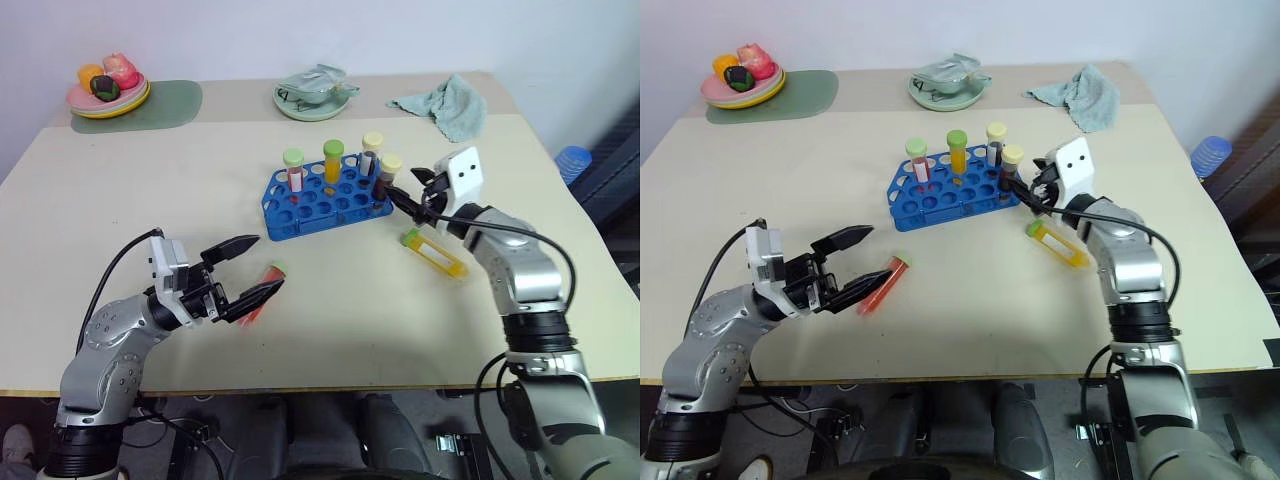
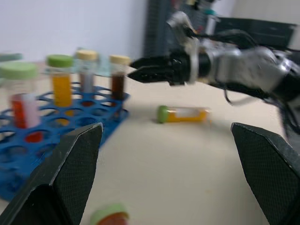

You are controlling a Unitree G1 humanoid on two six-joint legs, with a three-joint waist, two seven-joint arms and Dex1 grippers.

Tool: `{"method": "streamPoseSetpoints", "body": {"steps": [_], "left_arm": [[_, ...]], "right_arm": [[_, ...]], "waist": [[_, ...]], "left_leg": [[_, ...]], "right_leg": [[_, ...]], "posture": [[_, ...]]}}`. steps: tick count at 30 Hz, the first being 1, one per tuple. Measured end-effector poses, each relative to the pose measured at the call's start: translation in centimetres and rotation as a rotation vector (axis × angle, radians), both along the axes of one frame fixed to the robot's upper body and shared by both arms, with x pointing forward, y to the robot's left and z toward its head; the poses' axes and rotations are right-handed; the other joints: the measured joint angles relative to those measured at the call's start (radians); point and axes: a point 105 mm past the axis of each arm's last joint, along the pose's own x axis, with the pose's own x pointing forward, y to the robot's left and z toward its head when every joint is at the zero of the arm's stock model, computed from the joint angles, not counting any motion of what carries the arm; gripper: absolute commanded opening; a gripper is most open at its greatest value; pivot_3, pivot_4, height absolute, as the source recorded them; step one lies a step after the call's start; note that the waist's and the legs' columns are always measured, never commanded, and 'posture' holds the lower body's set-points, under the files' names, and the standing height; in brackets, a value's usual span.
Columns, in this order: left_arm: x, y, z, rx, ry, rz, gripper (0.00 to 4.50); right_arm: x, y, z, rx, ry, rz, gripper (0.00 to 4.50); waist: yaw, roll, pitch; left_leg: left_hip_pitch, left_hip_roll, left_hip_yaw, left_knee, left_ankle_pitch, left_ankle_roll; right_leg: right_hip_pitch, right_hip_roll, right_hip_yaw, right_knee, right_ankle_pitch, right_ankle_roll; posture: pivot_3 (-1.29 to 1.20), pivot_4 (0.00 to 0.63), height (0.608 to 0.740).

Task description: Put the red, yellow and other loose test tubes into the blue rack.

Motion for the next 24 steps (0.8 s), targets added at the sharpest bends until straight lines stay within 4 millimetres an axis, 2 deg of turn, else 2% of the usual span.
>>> {"method": "streamPoseSetpoints", "body": {"steps": [3, 5, 9, 14, 18, 24], "left_arm": [[-0.3, 0.0, -0.3, 0.026, 0.008, -0.061, 4.50], [-0.2, 0.1, -0.6, 0.024, 0.020, -0.069, 4.50], [0.0, -0.1, -0.6, 0.020, 0.001, -0.091, 4.50], [0.1, -0.7, -1.5, 0.026, 0.015, -0.111, 4.50], [0.2, -1.2, -1.6, 0.033, 0.006, -0.129, 4.50], [0.1, -1.4, -1.7, 0.037, 0.001, -0.130, 4.50]], "right_arm": [[-1.8, -2.1, -0.5, -0.133, 0.152, 0.049, 3.12], [-2.7, -3.2, -0.4, -0.162, 0.232, 0.051, 3.12], [-4.2, -3.8, -0.8, -0.183, 0.405, 0.073, 3.12], [-5.4, -3.2, -0.5, -0.240, 0.534, 0.114, 3.12], [-5.2, -1.6, -1.2, -0.334, 0.601, 0.143, 3.12], [-4.3, -1.6, -2.4, -0.364, 0.675, 0.127, 3.12]], "waist": [[0.004, 0.001, 0.001], [0.003, 0.001, 0.000], [-0.001, 0.001, 0.001], [0.000, 0.001, 0.001], [0.001, 0.001, 0.001], [0.006, 0.001, 0.001]], "left_leg": [[0.000, 0.000, 0.000, 0.000, 0.000, 0.000], [0.000, 0.000, 0.000, 0.000, 0.000, 0.001], [0.000, 0.001, 0.000, 0.000, 0.000, 0.001], [0.000, 0.000, 0.000, 0.000, -0.001, 0.001], [0.000, 0.000, 0.000, 0.000, -0.001, 0.001], [-0.001, 0.000, 0.000, 0.000, 0.000, 0.001]], "right_leg": [[0.000, -0.001, 0.000, -0.001, 0.000, 0.000], [0.001, -0.001, 0.000, -0.001, 0.000, 0.000], [0.001, 0.000, -0.001, -0.001, 0.000, 0.000], [0.001, 0.000, 0.000, -0.001, 0.000, 0.000], [0.000, 0.000, -0.001, -0.002, 0.000, 0.000], [0.000, -0.001, -0.001, -0.002, 0.000, 0.000]], "posture": [[0.00, 0.150, 0.740], [0.00, 0.150, 0.740], [0.00, 0.150, 0.740], [0.00, 0.150, 0.740], [0.00, 0.150, 0.740], [0.00, 0.150, 0.740]]}}
